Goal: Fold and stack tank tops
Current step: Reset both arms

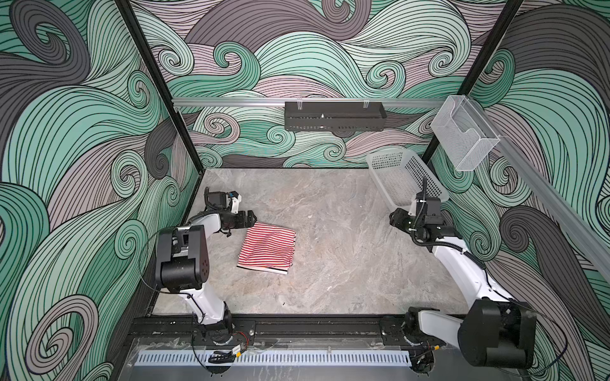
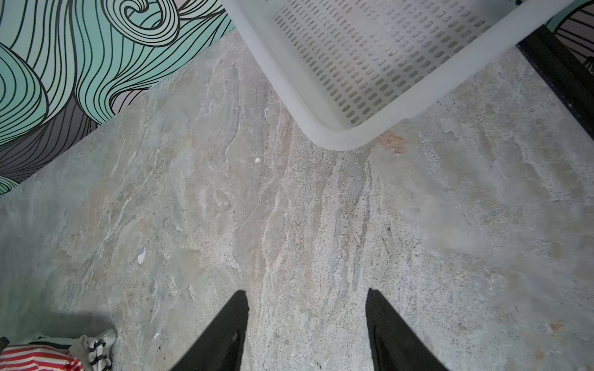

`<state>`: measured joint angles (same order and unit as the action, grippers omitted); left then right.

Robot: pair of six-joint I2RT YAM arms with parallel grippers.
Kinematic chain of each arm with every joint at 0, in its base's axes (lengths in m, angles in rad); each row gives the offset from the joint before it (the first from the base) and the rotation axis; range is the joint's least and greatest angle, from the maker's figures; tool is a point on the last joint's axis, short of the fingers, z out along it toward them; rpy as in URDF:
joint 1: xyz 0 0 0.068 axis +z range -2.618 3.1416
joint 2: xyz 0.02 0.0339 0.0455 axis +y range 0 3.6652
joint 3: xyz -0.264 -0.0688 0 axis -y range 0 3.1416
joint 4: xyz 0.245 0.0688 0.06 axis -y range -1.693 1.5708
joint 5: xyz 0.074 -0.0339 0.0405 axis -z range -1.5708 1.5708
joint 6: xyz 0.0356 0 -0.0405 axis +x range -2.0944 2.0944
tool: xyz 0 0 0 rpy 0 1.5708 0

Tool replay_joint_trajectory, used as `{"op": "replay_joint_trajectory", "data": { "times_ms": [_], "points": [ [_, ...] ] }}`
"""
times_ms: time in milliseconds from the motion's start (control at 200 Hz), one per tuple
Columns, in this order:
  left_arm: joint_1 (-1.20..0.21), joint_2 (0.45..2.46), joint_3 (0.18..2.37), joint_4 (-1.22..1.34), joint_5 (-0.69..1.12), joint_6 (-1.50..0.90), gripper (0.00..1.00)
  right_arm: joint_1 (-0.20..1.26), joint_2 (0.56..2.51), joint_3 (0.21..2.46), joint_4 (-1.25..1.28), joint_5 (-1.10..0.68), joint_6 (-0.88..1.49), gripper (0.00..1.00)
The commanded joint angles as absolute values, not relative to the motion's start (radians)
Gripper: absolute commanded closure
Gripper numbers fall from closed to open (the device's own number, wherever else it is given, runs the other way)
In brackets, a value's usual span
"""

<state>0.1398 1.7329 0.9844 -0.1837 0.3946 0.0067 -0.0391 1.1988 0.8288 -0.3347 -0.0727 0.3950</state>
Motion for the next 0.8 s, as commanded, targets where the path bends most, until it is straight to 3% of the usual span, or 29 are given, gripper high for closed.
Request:
{"op": "replay_joint_trajectory", "data": {
  "times_ms": [0,220,560,796],
  "points": [
    [0.146,1.719,0.988,-0.152,0.416,-0.013,0.01,-0.049,1.177,0.786,-0.283,-0.016,0.366,0.40],
    [0.145,1.514,0.710,0.236,0.350,-0.050,0.01,-0.049,1.176,0.652,-0.050,-0.002,0.260,0.40],
    [0.143,1.470,0.612,0.349,0.350,-0.059,0.01,-0.049,1.182,0.469,0.296,-0.019,0.046,0.40],
    [0.145,1.362,0.442,0.589,0.280,-0.034,0.01,-0.048,1.276,0.413,0.476,-0.031,0.024,0.41]
  ]
}}
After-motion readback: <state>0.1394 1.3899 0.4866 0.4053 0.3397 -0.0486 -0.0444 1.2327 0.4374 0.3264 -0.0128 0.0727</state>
